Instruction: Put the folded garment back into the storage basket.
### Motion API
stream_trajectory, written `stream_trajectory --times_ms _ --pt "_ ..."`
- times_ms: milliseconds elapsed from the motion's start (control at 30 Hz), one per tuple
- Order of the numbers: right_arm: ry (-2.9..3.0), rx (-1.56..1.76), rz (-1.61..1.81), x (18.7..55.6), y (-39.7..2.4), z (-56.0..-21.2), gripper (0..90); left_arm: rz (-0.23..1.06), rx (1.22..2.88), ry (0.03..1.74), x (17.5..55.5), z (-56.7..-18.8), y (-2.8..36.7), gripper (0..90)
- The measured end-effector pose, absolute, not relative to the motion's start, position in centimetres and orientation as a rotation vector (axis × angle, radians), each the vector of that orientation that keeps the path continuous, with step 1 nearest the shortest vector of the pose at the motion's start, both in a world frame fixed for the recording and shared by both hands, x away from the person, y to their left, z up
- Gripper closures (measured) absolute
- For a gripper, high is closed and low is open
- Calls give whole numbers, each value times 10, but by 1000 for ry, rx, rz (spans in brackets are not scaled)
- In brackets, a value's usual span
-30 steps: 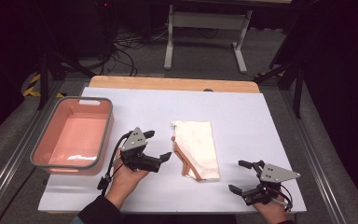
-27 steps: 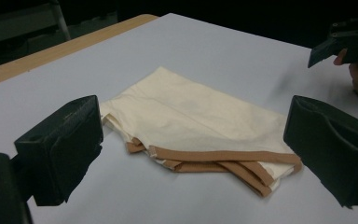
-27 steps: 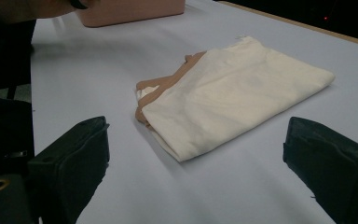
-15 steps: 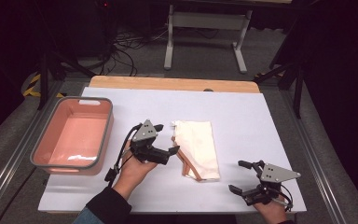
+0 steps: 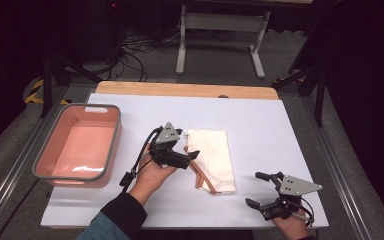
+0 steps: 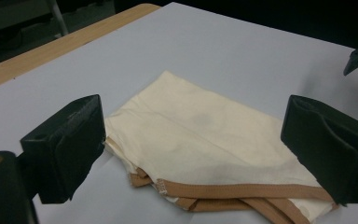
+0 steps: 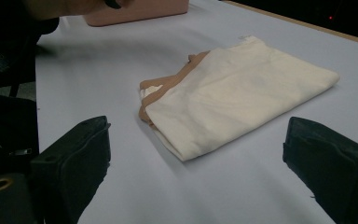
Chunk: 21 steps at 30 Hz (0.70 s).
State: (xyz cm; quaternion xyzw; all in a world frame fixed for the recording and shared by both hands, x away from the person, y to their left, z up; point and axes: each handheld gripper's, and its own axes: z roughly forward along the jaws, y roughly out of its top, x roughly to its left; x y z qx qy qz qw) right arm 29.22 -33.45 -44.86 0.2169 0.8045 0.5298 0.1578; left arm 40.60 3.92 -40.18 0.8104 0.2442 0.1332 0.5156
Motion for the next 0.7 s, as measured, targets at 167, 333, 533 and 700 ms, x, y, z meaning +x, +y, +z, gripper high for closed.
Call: stream_trajectory --times_ms 167,333,533,700 --pt "2300 618 1515 292 -335 -448 79 297 1934 598 414 -402 35 104" --pt "2300 619 1517 292 -335 -449 79 317 1951 594 417 -402 28 104" --pt "2301 615 1515 292 -335 -448 79 311 1967 600 425 -403 24 117" --pt "2298 616 1518 292 -336 -448 79 302 1984 626 433 -404 19 110"
